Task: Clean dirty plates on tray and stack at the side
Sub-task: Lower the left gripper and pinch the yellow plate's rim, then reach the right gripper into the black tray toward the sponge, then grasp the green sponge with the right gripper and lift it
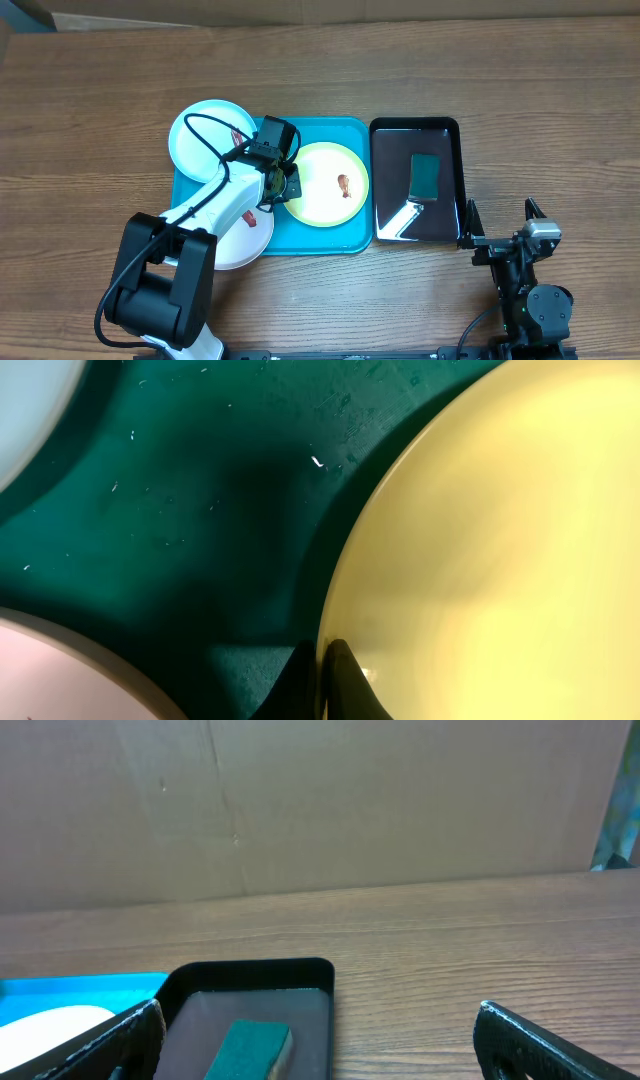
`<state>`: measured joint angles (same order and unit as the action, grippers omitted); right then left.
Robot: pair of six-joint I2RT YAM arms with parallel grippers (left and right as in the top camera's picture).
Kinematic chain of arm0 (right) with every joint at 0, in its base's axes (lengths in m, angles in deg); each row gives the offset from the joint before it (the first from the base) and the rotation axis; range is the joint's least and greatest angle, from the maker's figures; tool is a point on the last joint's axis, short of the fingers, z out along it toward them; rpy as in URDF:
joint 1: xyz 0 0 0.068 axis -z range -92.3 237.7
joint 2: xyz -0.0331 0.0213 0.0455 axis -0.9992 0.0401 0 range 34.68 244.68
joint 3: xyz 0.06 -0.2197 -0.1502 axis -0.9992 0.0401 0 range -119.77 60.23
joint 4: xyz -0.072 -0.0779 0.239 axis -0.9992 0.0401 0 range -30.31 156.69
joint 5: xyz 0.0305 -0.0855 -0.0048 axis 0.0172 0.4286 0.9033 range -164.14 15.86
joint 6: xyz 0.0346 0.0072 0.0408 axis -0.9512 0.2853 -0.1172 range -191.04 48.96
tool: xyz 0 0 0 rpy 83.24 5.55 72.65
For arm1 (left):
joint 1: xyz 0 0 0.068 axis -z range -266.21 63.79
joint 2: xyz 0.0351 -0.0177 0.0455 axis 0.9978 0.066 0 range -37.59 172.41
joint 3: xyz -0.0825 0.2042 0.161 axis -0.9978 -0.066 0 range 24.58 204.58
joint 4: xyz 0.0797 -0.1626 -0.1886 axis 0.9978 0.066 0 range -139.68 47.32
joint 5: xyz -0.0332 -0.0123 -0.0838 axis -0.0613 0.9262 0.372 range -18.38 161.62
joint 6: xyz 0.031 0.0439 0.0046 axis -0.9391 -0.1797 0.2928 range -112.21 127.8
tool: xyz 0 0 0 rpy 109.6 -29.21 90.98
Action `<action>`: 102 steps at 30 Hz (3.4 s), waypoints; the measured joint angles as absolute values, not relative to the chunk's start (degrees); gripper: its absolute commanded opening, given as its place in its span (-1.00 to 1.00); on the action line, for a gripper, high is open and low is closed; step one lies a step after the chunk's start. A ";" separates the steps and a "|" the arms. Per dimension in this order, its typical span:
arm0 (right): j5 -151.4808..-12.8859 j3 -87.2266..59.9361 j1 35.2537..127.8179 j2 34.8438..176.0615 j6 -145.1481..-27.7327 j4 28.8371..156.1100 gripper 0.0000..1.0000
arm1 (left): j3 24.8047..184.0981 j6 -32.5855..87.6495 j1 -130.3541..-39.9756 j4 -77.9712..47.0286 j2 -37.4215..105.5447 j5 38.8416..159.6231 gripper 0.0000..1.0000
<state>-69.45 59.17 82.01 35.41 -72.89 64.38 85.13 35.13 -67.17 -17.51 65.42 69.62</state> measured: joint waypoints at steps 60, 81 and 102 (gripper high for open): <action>-77.10 -17.39 82.05 102.88 -78.31 123.74 1.00 | 85.61 35.35 -74.58 -19.13 65.42 74.84 -0.92; -73.15 -24.48 73.11 139.06 -87.27 125.97 0.36 | 85.61 35.35 -74.58 -19.00 65.42 74.84 -0.92; -67.40 -13.79 69.66 141.59 -92.91 110.93 0.52 | 85.61 35.32 -74.58 -18.83 65.42 74.84 -0.92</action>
<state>-67.40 -13.79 69.66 141.59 -92.91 110.93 85.61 35.32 -74.58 -18.83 65.42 74.84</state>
